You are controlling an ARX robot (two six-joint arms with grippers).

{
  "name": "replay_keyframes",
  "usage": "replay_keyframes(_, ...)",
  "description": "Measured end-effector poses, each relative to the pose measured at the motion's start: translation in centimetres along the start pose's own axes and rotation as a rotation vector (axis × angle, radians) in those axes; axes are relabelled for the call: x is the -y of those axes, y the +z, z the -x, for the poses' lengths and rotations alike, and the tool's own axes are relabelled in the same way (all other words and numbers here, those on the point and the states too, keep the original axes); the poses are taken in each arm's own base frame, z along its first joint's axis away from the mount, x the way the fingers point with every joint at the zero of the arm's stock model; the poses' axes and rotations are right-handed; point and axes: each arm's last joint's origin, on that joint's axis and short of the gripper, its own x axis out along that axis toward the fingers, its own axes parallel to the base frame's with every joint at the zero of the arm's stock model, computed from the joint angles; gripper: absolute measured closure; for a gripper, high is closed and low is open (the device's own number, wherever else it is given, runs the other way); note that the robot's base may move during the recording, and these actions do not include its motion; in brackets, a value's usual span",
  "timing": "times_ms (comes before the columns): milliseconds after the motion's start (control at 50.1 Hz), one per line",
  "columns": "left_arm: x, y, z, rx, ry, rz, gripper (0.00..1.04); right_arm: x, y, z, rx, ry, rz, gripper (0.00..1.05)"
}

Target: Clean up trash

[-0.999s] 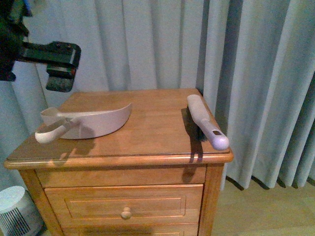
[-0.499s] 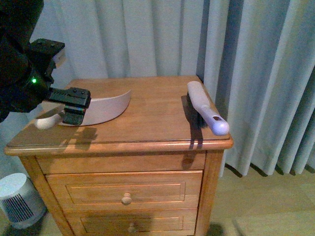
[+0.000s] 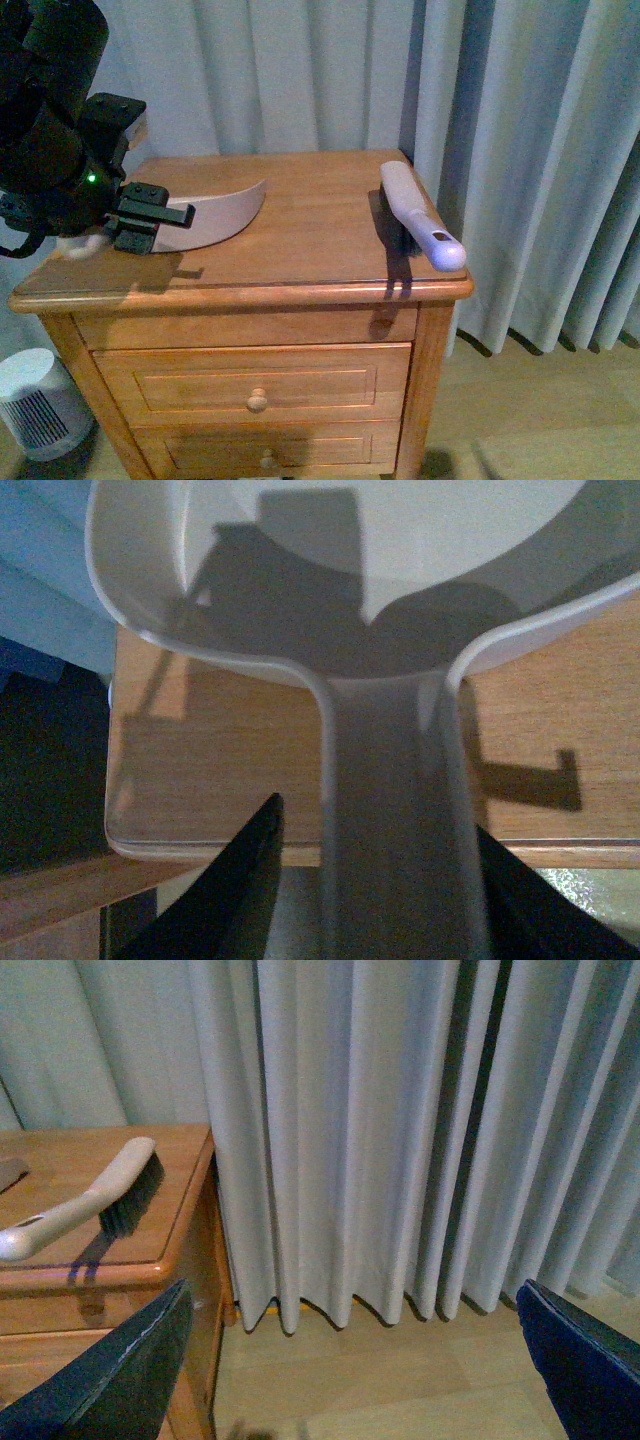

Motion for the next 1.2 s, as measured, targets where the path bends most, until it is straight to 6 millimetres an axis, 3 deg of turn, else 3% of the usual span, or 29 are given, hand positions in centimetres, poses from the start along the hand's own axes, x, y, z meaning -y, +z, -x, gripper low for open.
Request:
replay_keyframes(100,-0.1,0.2,0.2,0.02,0.005,0.004,0.75,0.0,0.0,0.0,0.0,0.0,0.0,0.07)
replay_keyframes(220,-0.5,0.5,1.4,0.077,0.025,0.02,0.76,0.0,0.0,0.0,0.0,0.0,0.0,0.07)
replay_keyframes(360,-1.4,1.6,5.6,0.292,0.045,0.059,0.77,0.0,0.0,0.0,0.0,0.0,0.0,0.07)
replay_keyframes(499,-2.0,1.4,12.2,0.593,0.066,0.065,0.77,0.0,0.0,0.0,0.0,0.0,0.0,0.07)
replay_keyframes(579,-2.1,0.0,15.4,0.712,0.086,0.038,0.77,0.0,0.0,0.0,0.0,0.0,0.0,0.07)
replay_keyframes(719,-3.1,-5.2,21.4,0.873,0.13,0.001,0.77,0.0,0.0,0.0,0.0,0.0,0.0,0.07)
replay_keyframes(959,-4.3,-11.3,27.9,1.037,0.135,0.025,0.77,0.0,0.0,0.0,0.0,0.0,0.0,0.07)
replay_keyframes(1099,-4.9,-14.6,29.9,1.104,0.131,0.046,0.77,0.0,0.0,0.0,0.0,0.0,0.0,0.07)
replay_keyframes(1199,-5.4,-16.0,30.2,1.167,0.128,0.079,0.77,0.0,0.0,0.0,0.0,0.001,0.0,0.07)
